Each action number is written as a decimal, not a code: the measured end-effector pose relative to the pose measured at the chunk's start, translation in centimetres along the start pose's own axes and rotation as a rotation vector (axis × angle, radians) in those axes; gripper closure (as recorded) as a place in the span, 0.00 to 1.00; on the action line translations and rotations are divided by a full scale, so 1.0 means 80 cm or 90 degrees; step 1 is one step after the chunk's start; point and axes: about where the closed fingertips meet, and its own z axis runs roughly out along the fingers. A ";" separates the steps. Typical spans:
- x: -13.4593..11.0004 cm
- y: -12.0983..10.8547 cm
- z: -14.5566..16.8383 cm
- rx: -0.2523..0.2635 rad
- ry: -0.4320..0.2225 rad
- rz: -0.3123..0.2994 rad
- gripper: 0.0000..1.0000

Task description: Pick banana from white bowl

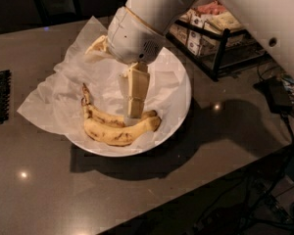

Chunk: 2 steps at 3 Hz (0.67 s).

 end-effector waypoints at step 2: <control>0.009 -0.002 0.015 0.009 -0.010 0.017 0.31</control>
Offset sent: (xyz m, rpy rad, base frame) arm 0.0045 0.0014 -0.0373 0.0209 0.0502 -0.0692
